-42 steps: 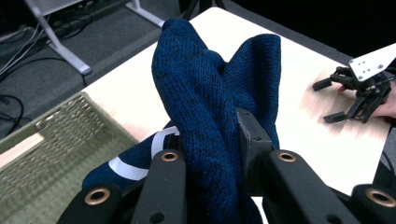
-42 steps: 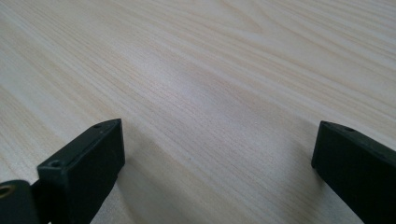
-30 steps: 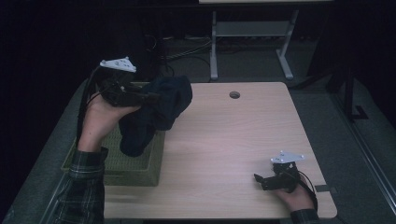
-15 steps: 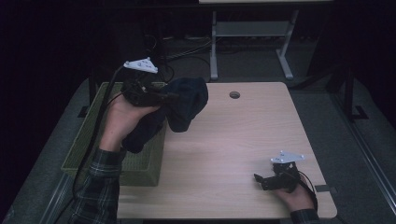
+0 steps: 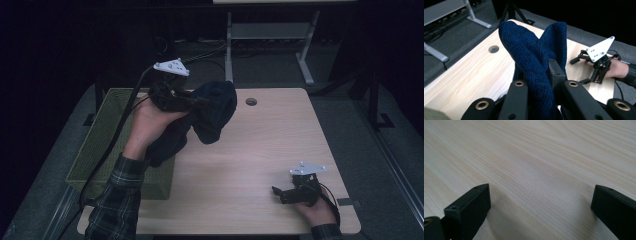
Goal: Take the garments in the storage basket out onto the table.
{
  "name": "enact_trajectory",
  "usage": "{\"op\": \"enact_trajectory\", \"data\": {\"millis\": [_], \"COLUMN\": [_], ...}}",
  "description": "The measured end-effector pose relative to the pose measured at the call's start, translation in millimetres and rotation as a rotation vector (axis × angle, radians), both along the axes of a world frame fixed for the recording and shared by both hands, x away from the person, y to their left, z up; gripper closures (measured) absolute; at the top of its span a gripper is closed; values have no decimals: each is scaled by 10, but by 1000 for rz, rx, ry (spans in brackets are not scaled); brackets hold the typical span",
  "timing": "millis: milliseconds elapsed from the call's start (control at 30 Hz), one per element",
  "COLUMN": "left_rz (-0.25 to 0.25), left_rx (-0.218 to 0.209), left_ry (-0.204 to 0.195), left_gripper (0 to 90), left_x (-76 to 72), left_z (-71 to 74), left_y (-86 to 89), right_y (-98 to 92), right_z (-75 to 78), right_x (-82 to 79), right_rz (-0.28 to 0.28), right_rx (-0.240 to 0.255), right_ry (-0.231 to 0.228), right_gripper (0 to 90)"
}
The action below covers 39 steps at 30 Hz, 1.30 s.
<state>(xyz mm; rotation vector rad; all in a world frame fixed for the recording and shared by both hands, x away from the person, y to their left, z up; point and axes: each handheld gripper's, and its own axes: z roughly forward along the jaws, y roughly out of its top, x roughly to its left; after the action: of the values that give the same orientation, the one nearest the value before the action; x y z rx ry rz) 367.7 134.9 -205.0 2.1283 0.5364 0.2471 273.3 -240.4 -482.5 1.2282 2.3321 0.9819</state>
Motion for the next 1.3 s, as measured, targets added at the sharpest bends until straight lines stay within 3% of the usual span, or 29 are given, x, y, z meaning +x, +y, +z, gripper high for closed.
{"op": "enact_trajectory", "data": {"millis": [200,467,967,1300], "left_rz": [-28,-53,-64,-38], "left_rx": [-10,-9,21,34], "left_ry": [3,22,53,107], "left_gripper": [799,799,799,798], "left_x": [-12,0,-7,41], "left_z": [-41,-255,-799,-1199], "left_y": [-155,-390,-788,-864], "right_y": [0,0,1,2], "right_z": [0,0,0,-1], "right_x": [0,0,-1,-1], "right_rz": [2,5,7,9], "right_rx": [0,0,1,3], "right_ry": [-1,-2,-2,-1], "right_gripper": [24,24,24,24]}}
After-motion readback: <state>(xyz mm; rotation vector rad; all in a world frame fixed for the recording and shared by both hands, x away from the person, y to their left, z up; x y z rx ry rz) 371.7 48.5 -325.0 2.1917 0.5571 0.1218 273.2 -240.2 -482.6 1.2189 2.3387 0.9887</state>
